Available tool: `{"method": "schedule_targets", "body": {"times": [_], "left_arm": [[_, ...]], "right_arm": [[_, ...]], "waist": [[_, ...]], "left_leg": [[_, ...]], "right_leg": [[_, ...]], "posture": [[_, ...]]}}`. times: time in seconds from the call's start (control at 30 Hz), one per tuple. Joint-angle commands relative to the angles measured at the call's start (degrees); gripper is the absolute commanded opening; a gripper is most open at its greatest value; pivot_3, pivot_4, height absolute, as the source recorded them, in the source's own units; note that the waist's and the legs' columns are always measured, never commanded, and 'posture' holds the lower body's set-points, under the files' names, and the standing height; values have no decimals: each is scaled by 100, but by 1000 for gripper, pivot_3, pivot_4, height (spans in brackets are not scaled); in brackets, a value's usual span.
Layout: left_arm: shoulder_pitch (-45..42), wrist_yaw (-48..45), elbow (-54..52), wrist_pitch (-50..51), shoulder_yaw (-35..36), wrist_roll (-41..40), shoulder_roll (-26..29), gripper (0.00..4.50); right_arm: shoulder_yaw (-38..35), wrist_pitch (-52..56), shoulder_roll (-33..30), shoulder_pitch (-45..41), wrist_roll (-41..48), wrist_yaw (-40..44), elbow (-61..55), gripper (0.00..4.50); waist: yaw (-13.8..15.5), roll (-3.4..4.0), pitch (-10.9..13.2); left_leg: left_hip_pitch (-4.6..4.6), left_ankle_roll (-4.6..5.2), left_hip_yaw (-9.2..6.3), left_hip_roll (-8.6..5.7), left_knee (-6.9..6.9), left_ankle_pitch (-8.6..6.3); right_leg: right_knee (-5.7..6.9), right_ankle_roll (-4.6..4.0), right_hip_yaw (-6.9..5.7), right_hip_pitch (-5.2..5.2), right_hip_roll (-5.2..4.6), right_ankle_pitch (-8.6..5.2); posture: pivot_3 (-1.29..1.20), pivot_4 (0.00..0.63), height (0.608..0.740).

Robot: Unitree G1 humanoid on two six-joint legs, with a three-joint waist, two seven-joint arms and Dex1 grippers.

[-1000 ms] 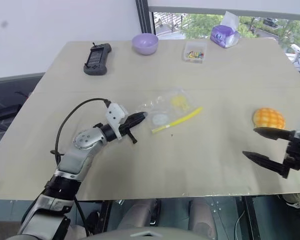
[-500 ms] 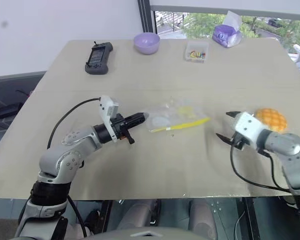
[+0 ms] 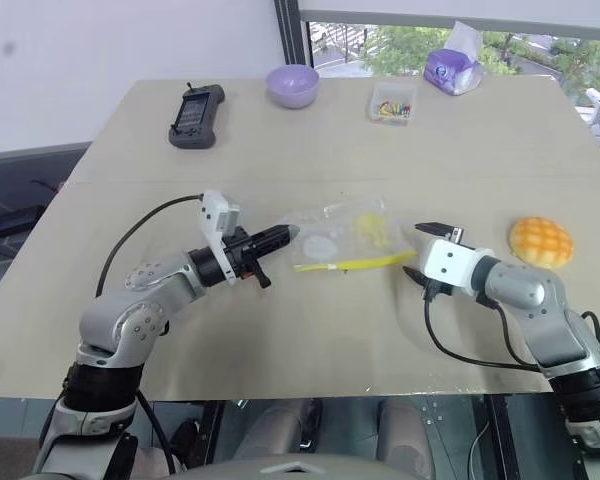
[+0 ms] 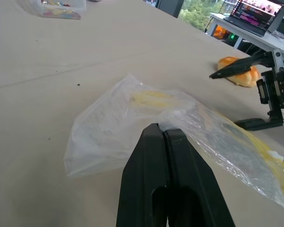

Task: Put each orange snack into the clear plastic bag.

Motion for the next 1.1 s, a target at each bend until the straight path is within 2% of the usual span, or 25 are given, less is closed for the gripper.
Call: {"method": "schedule_targets", "body": {"times": [0.03,0.5,0.53,0.57,0.67,0.7,0.8,1.1], "left_arm": [[-91,27,-205,-21,85,-36,-36,39],[-175,76,-190,33,90,-27,-107,39],[-176,74,-191,36,96,-28,-103,0],[-176,74,-192,38,101,-29,-100,0],[-174,79,-190,45,109,-29,-94,0],[-179,85,-193,53,111,-32,-95,0],[-185,100,-206,68,101,-39,-100,0],[-127,-3,-241,53,40,57,24,0]], "right_arm": [[44,93,204,-149,-132,-208,-253,4170],[97,722,848,-271,-451,-748,-135,4170],[85,783,867,-271,-484,-783,-152,3629],[75,819,874,-269,-503,-798,-161,3323],[24,899,865,-268,-489,-811,-171,1914],[11,912,848,-280,-486,-809,-165,1337],[4,932,837,-309,-465,-803,-172,83],[60,1234,880,-450,-412,-676,-445,27]], "waist": [[-19,0,0],[-7,0,0],[-8,0,0],[-8,0,0],[-7,0,0],[-8,0,0],[-8,0,0],[-9,0,0]], "left_leg": [[0,0,0,0,0,0],[-2,-1,3,0,-2,0],[-2,-1,4,0,-2,0],[-2,-1,5,0,-2,0],[-2,-1,5,-1,-2,0],[-2,-1,5,-2,-2,1],[-2,-1,6,-1,-3,0],[-2,-1,5,-1,-3,0]], "right_leg": [[0,0,1,-1,1,0],[3,-1,5,-9,3,1],[3,-1,6,-9,3,1],[3,-1,7,-9,2,1],[3,-1,8,-9,2,1],[3,-1,8,-10,2,1],[3,-1,8,-10,2,1],[3,-1,8,-10,3,1]], "posture": [[0,150,740],[0,150,740],[0,150,740],[0,150,740],[0,150,740],[0,150,740],[0,150,740],[0,150,740]]}}
